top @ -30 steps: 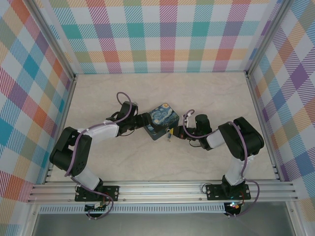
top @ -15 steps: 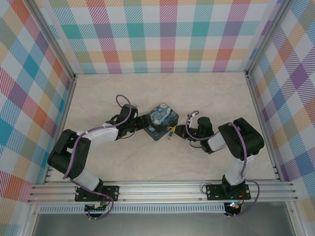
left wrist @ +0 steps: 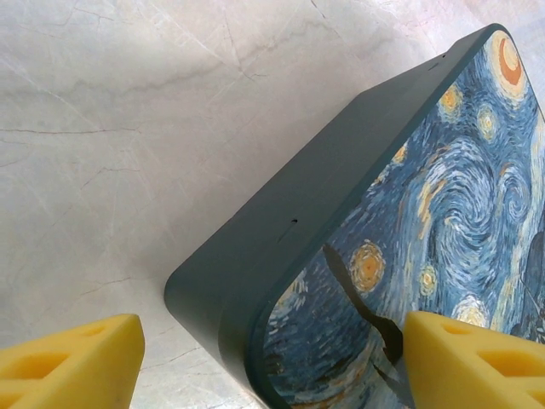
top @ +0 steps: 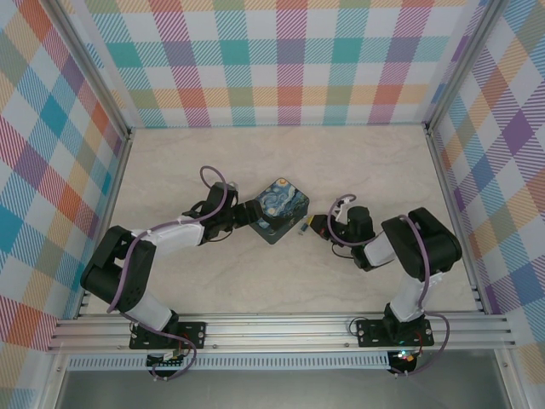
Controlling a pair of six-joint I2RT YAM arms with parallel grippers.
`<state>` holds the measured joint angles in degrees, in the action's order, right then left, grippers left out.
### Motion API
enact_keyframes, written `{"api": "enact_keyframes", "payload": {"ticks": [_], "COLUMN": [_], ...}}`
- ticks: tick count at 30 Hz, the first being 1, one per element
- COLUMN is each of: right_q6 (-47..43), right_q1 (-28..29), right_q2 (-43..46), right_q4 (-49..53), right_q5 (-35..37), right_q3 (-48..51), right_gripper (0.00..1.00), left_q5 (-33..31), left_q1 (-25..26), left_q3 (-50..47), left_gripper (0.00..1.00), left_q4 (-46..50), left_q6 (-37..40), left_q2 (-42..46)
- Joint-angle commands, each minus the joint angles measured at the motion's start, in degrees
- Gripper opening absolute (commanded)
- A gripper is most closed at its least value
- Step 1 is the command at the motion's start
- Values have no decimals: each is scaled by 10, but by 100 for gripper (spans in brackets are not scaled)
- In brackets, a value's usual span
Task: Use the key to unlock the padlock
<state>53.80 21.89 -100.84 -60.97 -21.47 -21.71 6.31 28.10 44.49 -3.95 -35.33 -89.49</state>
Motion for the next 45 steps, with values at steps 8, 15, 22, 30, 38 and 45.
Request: {"api": "enact_keyframes", "payload": {"ticks": [8, 15, 22, 30, 38, 45], "right_q6": [-174, -240, -225, -222, -215, -213], "right_q1": [-4, -3, 22, 108, 177, 192], "right_q2": [229, 373, 414, 335, 205, 132], "right_q4": [373, 637, 784, 853, 878, 854], "right_q5": [5, -1, -12, 39, 114, 115], "right_q3": [-23, -55, -86, -144, -227, -254], "right_gripper": [2, 3, 3, 2, 2, 2], "left_q5": [-21, 4, -3, -67, -127, -161], "left_q1": [-31, -62, -67, -68, -70, -71], "left_q3": [13, 59, 96, 67, 10, -3], "left_gripper": [80, 82, 89, 100, 100, 100], "left_q4": [150, 137, 156, 194, 270, 329], "left_q6": [48, 74, 106, 113, 108, 109], "left_q2": [-40, -75, -29, 138, 314, 400]}}
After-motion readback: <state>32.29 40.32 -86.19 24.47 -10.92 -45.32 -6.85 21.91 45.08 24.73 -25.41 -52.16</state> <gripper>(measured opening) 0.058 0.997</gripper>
